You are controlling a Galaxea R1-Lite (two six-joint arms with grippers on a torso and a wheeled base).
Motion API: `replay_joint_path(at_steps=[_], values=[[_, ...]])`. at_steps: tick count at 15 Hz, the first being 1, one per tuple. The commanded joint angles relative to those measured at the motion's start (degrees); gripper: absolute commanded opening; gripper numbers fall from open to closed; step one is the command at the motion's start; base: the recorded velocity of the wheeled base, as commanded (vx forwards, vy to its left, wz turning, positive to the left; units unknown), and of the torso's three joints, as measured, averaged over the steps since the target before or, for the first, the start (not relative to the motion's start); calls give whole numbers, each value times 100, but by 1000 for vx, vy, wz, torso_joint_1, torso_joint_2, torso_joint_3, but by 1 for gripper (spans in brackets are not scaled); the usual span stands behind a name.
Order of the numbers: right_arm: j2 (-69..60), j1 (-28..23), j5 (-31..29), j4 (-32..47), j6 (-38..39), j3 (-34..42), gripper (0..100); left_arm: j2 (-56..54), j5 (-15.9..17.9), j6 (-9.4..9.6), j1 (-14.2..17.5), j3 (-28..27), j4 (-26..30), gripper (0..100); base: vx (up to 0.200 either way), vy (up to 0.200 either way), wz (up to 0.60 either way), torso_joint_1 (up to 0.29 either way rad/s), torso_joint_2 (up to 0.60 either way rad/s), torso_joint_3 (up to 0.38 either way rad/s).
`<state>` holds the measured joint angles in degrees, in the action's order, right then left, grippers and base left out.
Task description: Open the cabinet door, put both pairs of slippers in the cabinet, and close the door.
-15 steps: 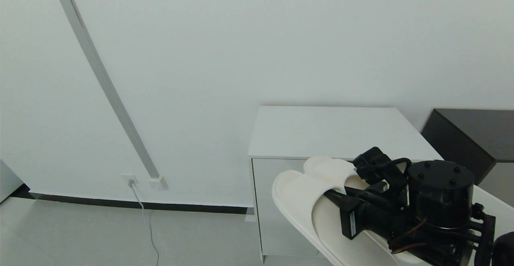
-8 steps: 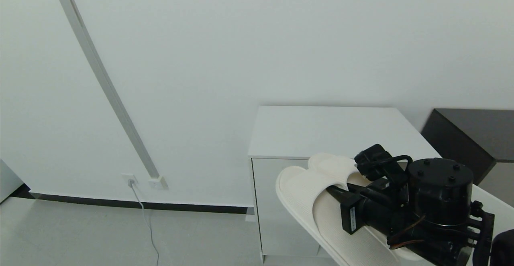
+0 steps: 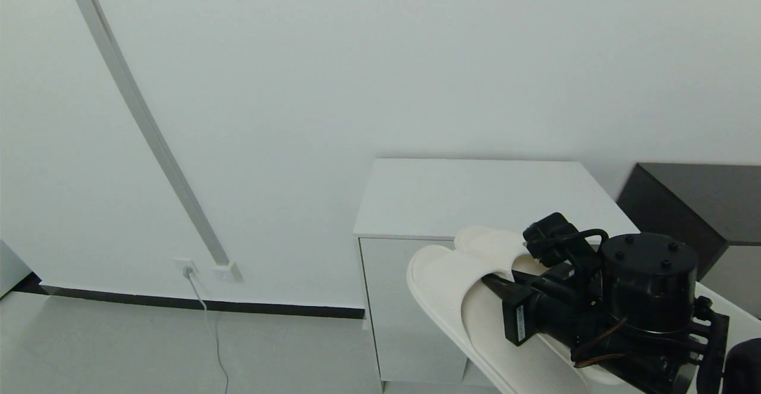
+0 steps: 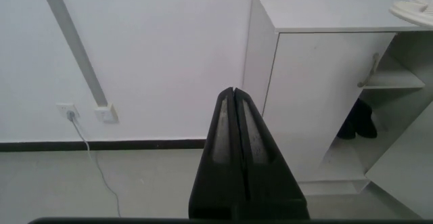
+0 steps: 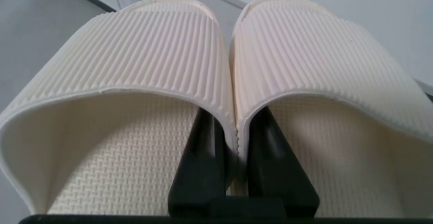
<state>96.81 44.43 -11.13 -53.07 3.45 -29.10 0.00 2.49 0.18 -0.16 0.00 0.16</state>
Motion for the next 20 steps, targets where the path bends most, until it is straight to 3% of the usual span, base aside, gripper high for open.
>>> replay_joint_path(at_steps=[1, 13, 20], values=[[23, 13, 6, -2, 7, 1, 0, 9, -3, -1, -11, 0, 2, 0, 0, -200, 0, 7, -2, 2], [23, 13, 32, -20, 15, 27, 0, 9, -3, -1, -2, 0, 2, 0, 0, -200, 0, 3, 1, 2], [23, 30, 23, -20, -29, 89, 0, 9, -3, -1, -2, 0, 2, 0, 0, 0, 0, 0, 0, 0]])
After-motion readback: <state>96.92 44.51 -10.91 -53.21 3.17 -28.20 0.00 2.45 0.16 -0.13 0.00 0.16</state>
